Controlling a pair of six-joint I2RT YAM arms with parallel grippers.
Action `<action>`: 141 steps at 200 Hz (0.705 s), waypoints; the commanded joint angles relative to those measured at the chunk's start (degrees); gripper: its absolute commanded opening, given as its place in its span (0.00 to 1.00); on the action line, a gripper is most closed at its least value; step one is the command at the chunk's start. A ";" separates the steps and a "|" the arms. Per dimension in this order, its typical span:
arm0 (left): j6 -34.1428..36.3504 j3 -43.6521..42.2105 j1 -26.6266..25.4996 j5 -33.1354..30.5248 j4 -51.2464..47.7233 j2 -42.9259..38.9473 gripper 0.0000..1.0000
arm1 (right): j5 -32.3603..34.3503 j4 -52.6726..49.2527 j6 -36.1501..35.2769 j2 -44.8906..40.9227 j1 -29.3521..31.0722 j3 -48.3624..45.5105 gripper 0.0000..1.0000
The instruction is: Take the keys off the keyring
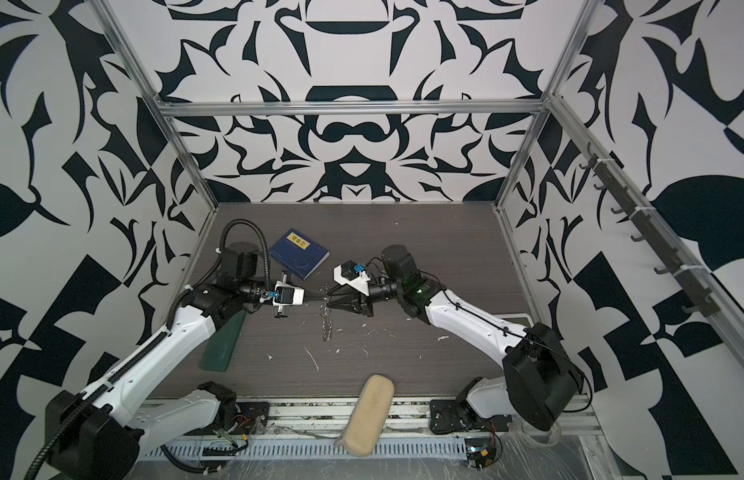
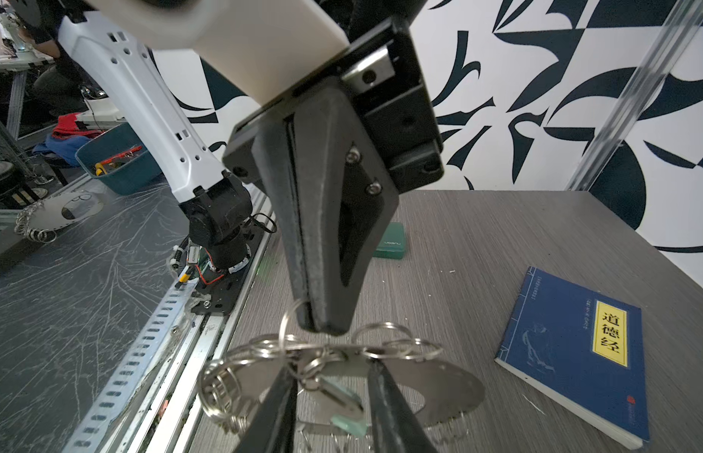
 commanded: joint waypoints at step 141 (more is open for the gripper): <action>-2.45 -1.16 0.10 -3.71 0.90 -2.03 0.00 | 11.83 -14.33 -6.76 -8.10 1.34 3.23 0.00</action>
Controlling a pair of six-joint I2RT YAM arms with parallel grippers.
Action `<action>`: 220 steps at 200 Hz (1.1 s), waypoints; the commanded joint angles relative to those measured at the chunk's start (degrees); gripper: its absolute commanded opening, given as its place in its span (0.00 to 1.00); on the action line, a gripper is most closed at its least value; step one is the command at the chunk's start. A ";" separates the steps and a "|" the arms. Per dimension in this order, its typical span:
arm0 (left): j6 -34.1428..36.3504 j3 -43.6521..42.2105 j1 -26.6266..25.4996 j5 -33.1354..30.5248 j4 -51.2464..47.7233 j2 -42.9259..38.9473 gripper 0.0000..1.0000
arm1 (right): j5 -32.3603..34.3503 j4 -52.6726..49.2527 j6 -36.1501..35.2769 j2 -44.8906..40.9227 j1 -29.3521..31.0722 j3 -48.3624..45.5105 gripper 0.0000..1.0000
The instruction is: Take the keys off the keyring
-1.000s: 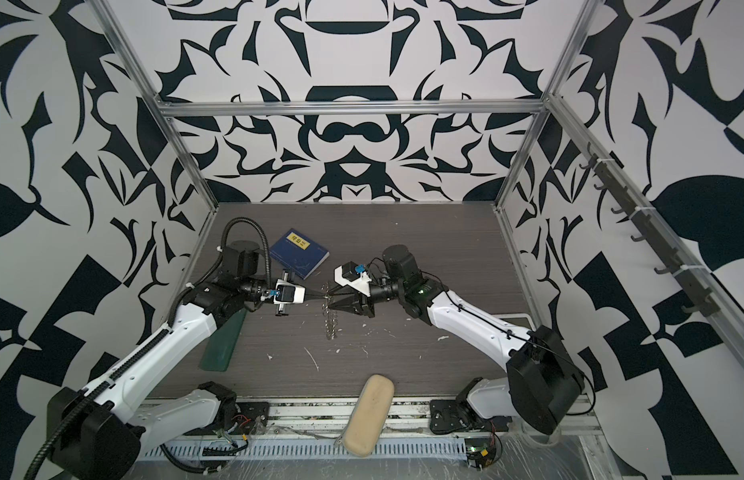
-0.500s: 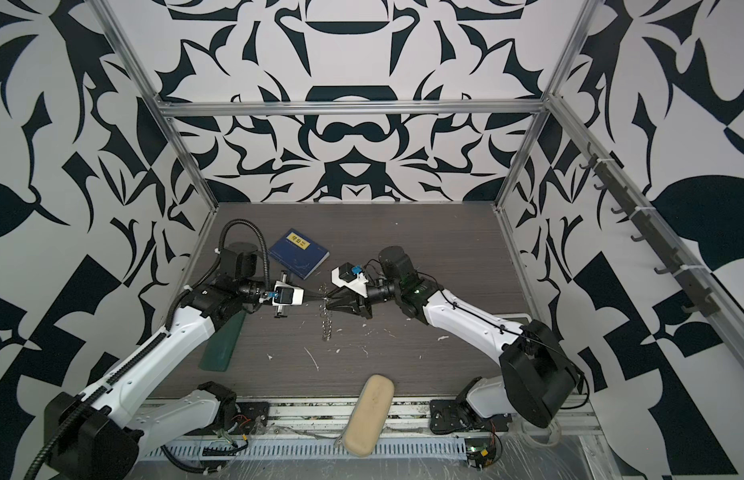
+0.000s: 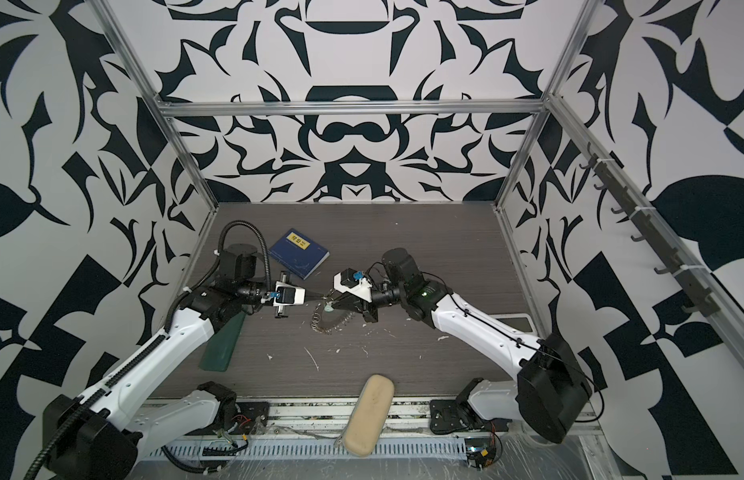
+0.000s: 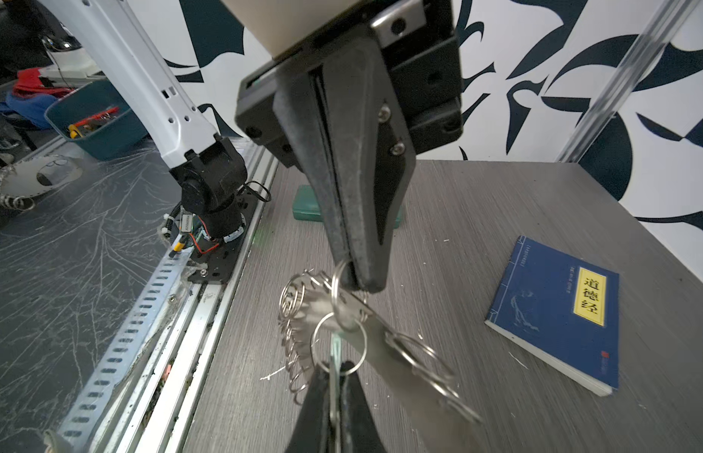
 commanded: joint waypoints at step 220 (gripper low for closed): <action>-34.76 0.65 -2.49 -19.02 17.09 1.02 0.00 | 24.58 2.05 -9.21 -9.49 10.04 -0.62 0.00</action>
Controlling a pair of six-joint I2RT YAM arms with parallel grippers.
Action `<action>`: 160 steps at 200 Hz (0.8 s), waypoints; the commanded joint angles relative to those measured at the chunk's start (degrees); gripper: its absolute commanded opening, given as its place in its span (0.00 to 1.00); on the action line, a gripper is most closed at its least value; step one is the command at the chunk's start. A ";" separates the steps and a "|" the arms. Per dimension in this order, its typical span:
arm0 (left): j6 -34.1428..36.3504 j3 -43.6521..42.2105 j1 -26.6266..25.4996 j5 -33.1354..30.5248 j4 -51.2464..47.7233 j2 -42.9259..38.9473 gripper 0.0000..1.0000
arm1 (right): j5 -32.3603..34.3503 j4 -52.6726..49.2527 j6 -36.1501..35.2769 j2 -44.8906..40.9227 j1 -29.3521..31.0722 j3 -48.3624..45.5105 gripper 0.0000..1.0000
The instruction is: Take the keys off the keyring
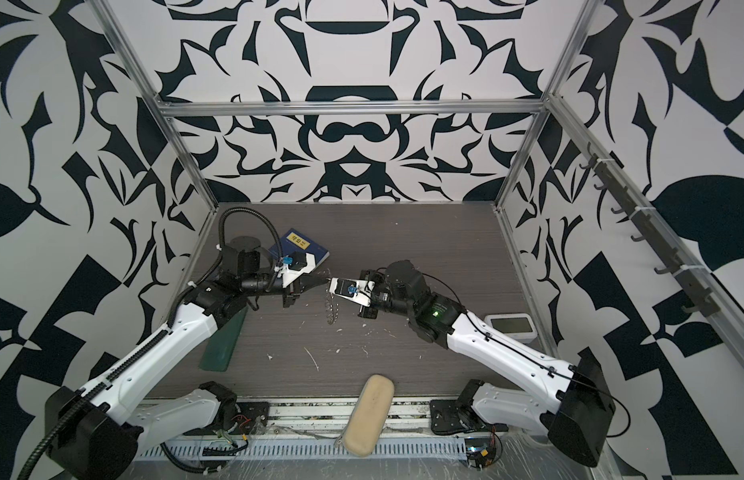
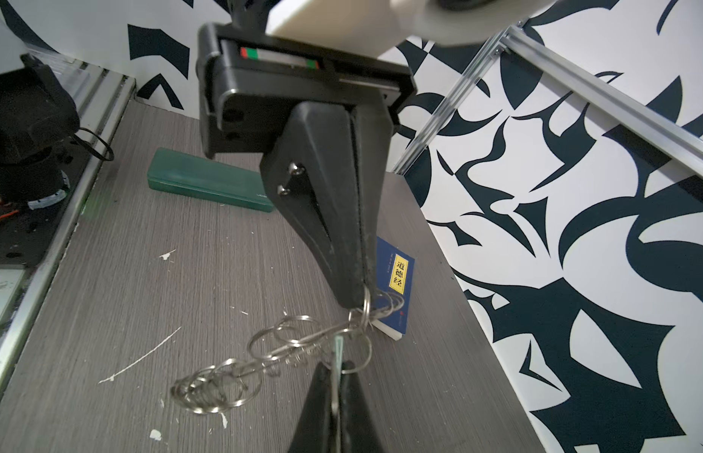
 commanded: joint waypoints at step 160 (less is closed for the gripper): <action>-2.96 -2.01 -1.38 -6.35 11.40 -2.52 0.00 | -6.24 4.26 7.73 2.04 1.69 0.58 0.26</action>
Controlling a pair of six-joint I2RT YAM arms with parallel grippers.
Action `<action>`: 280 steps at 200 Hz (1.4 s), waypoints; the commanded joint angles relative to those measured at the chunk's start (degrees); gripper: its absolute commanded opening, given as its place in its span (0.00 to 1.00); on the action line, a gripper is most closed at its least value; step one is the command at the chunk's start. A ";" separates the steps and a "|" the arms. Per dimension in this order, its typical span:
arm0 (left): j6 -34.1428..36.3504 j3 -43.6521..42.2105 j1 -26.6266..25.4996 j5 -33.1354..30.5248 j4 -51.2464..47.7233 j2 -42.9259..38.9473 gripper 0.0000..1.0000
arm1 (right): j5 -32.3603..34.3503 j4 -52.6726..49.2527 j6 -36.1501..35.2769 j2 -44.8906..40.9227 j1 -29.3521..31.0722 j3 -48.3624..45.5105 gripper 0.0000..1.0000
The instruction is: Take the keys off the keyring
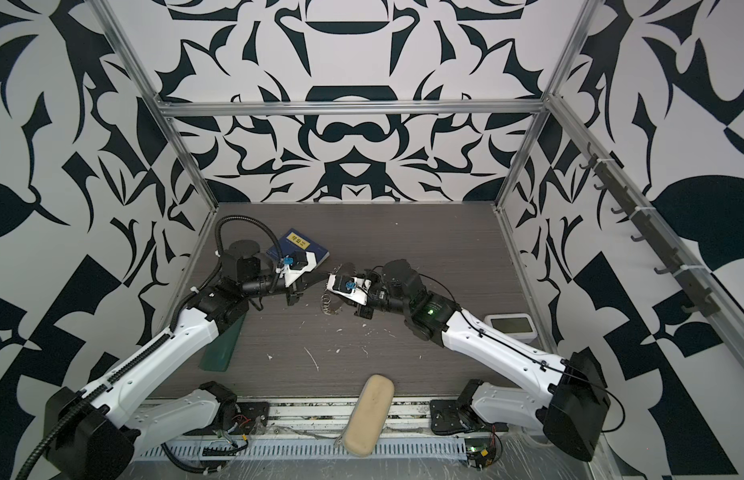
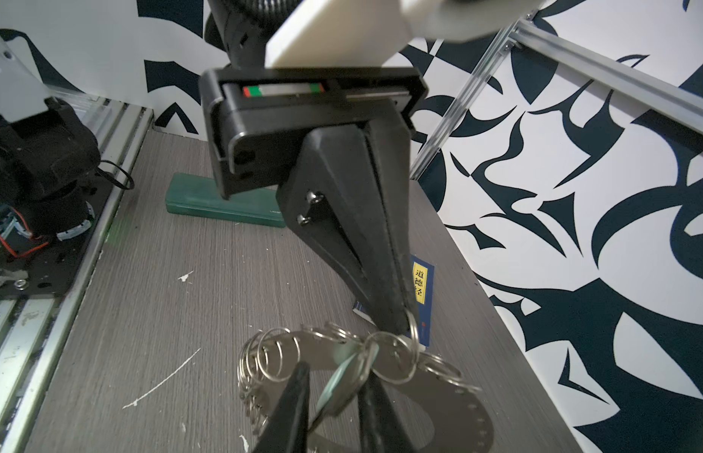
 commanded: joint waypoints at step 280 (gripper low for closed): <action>16.09 -2.98 0.19 12.92 0.26 -4.82 0.00 | -32.53 -0.14 7.85 2.81 -15.06 5.14 0.35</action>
